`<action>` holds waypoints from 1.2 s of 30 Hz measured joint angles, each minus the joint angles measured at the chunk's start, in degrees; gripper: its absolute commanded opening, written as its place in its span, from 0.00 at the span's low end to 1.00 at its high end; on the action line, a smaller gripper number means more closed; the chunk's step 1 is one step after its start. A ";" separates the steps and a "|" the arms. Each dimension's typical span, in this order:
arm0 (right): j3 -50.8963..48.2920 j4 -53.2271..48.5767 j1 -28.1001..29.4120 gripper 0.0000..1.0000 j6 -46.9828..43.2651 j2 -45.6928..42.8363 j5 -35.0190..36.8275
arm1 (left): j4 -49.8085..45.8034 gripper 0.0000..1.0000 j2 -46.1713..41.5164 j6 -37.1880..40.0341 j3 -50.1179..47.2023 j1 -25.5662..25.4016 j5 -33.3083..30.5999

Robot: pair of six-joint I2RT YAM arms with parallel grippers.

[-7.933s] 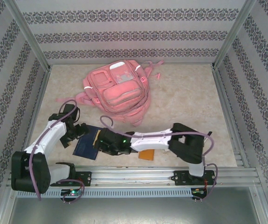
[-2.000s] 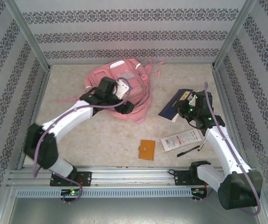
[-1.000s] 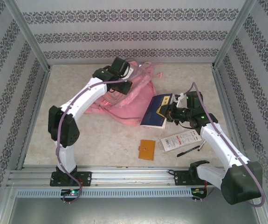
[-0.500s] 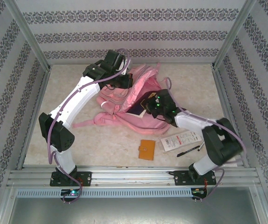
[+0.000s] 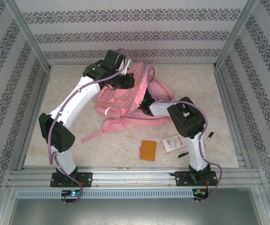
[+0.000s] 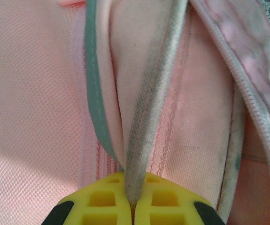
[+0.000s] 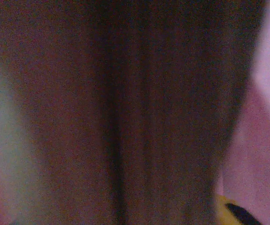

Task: Pack the student bag

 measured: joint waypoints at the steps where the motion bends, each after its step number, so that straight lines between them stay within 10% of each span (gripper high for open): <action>1: 0.52 -0.02 -0.02 0.42 0.31 0.79 -0.24 | 0.00 0.00 -0.02 0.39 0.00 0.13 -0.20; 11: -1.14 -14.78 -3.58 0.48 -3.45 -6.49 -6.27 | 0.44 0.00 -2.29 2.80 -2.93 4.48 4.33; 21: -2.56 -17.79 -6.10 0.00 -9.44 -11.21 -14.01 | 1.81 0.00 -5.27 3.26 -5.99 8.26 9.64; 36: 4.44 -11.80 -3.61 0.00 -7.30 -7.72 -28.20 | 2.58 0.00 -5.31 5.38 -7.28 9.70 16.28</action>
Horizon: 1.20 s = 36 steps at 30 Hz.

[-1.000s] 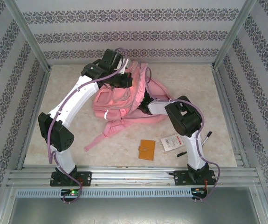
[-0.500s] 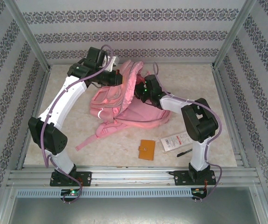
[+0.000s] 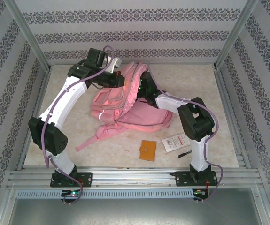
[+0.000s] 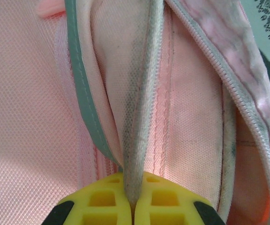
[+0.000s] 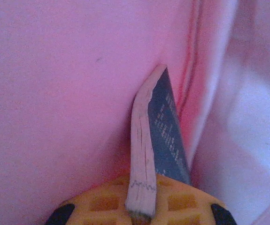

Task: Pack the student bag

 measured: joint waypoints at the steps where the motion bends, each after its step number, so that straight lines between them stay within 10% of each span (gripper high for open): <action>1: 0.57 -0.07 0.00 0.00 -0.02 0.04 -0.39 | 0.13 0.00 -0.04 0.13 0.00 0.20 0.24; 18: 12.31 -11.34 -1.68 0.46 -8.26 13.14 -0.02 | 0.00 0.00 -0.20 2.86 -0.96 1.64 7.21; 36: -8.81 -12.33 0.26 0.52 -12.66 -5.66 7.23 | 0.52 0.00 -0.61 6.45 -6.93 5.29 11.19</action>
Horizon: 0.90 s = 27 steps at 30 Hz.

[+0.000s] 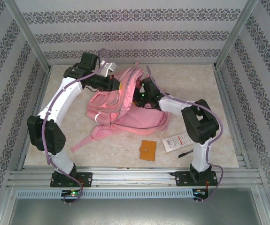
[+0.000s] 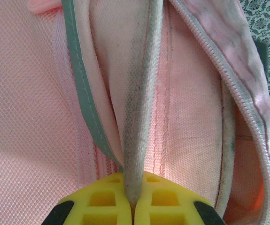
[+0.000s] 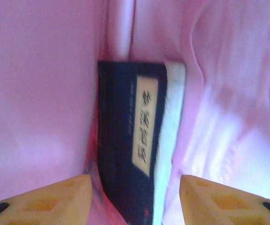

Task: Pack the student bag

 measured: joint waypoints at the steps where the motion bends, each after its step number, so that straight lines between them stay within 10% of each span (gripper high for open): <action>1: -2.05 0.20 0.46 0.52 -0.04 -1.40 0.74 | -0.04 0.00 0.00 0.85 -0.02 -0.02 -0.42; 14: -24.96 -15.47 -4.94 0.58 -13.88 -34.95 14.71 | -3.15 0.02 -1.01 21.90 -3.56 -0.15 -18.43; 18: -24.35 -28.76 -4.13 0.98 -20.83 -40.24 24.26 | -2.03 0.56 -1.01 28.87 -4.85 -0.31 -26.58; 27: -10.60 -51.10 0.66 0.98 -33.97 -39.21 42.29 | 5.53 0.68 -6.84 18.99 -14.47 -0.52 -28.65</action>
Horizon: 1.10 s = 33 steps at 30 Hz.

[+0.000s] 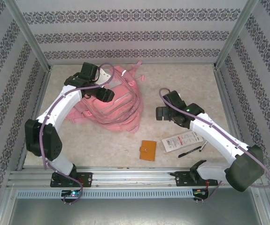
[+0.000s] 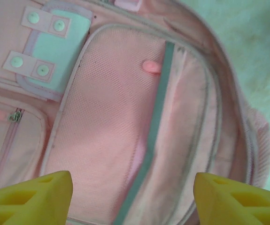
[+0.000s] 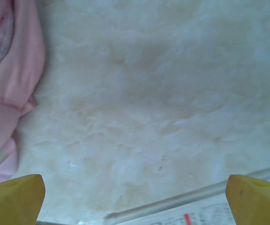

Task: Pack the student bag

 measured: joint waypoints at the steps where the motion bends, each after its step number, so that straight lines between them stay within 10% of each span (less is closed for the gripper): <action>1: 0.09 -0.92 -0.66 0.97 0.26 -0.59 0.50 | 1.03 0.67 -2.14 -2.43 -1.84 -0.09 0.57; 6: -3.26 -5.20 -5.66 0.81 6.34 -6.01 -6.54 | 5.38 0.67 -16.83 -15.43 -14.40 -3.98 3.06; 19: -20.22 -3.15 12.74 0.71 22.27 -14.58 -26.36 | 11.02 0.63 -34.16 -41.53 -46.60 -27.41 4.57; 28: -22.18 0.33 11.72 0.74 21.51 -15.72 -27.15 | 7.69 0.74 -32.24 -45.31 -41.97 -30.93 -6.69; 33: -18.45 7.02 10.88 0.76 17.00 -11.23 -25.20 | 3.52 0.91 -33.66 -49.37 -34.99 -22.08 -15.47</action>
